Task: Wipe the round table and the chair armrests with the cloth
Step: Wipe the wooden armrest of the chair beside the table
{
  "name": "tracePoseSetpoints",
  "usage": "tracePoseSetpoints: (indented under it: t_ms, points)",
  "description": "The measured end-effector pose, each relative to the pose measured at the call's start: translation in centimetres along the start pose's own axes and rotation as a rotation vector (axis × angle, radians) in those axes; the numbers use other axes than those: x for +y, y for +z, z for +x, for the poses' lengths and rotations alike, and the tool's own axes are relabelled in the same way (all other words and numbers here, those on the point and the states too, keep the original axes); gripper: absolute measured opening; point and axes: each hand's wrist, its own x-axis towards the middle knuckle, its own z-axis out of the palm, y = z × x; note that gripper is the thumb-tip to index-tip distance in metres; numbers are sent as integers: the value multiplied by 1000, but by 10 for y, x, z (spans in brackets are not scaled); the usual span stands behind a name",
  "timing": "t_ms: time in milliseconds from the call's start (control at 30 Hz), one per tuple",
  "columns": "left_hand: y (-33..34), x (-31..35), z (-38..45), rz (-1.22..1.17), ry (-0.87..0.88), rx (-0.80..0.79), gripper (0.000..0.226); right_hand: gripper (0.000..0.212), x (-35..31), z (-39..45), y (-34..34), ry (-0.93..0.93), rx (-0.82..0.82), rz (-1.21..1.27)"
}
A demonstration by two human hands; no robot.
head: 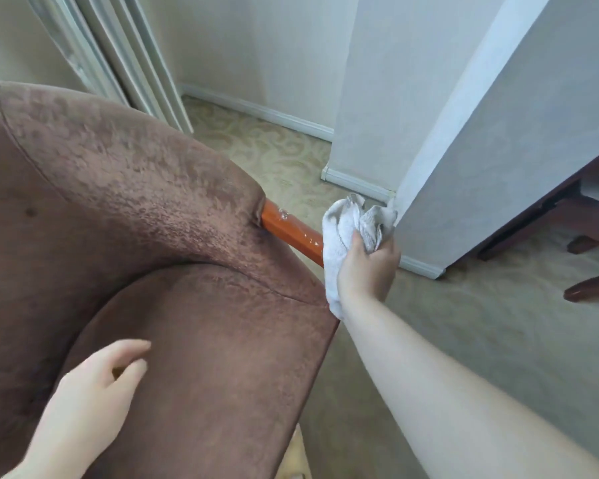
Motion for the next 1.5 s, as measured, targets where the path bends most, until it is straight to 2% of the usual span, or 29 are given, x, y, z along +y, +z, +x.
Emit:
tracePoseSetpoints:
  t_ms: [100,200,267,333,400,467,500,533,567,633,667,700,733,800,867,967,1000,1033,1100,1133,1200,1267,1367,1400,1433,1500]
  points:
    - [-1,83,75,39,209,145,33,38,-13,-25,48,48,13,-168]
    - [-1,149,137,116,414,175,44,44,-37,-31,82,4,-108,-290]
    - [2,172,171,260,542,184,48,47,-42,-31,98,-203,-199,-403]
    - [10,180,196,363,642,157,47,59,-36,-29,100,-528,-263,-520]
    - [16,180,214,510,721,111,44,70,-21,-9,85,-834,-331,-581]
    - [21,182,226,620,797,117,45,69,13,25,53,-1059,-370,-629]
    - [22,185,229,664,819,131,48,64,32,40,32,-1043,-358,-646]
    - [23,187,229,679,831,155,51,55,42,49,14,-874,-340,-644]
    - [24,189,228,683,838,181,51,42,46,53,3,-609,-280,-621]
    - [25,190,224,681,837,214,49,24,35,48,19,-40,-45,-509]
    - [24,190,223,684,835,225,49,21,20,42,40,89,22,-481]
    - [24,189,223,686,841,239,48,20,-1,31,65,113,30,-467]
    - [24,189,222,693,844,245,45,21,-23,15,87,26,16,-431]
    - [23,189,223,723,864,235,35,29,-49,-21,111,-286,-70,-386]
    - [23,188,225,715,874,243,31,41,-41,-31,95,-541,-256,-455]
    - [26,187,225,695,873,289,41,47,-2,-1,36,-895,-432,-521]
    - [27,186,225,691,862,294,42,44,5,9,23,-889,-442,-492]
    - [28,184,226,688,854,295,44,40,3,17,20,-783,-417,-428]
    - [28,184,226,694,838,284,46,35,-21,21,46,-430,-286,-328]
    - [28,184,226,704,833,277,46,29,-34,19,69,-279,-227,-362]
    - [30,185,225,698,813,262,46,35,-55,2,108,-165,-157,-513]
    - [32,185,224,676,780,262,45,34,-47,-11,113,-306,-112,-557]
    - [37,179,215,602,758,289,43,29,2,-1,60,-712,-220,-575]
    - [40,179,210,579,745,295,41,26,18,14,40,-711,-255,-628]
    - [44,179,205,567,716,293,40,22,26,29,25,-561,-271,-652]
    - [55,183,196,541,634,272,40,32,19,49,24,-25,-224,-638]
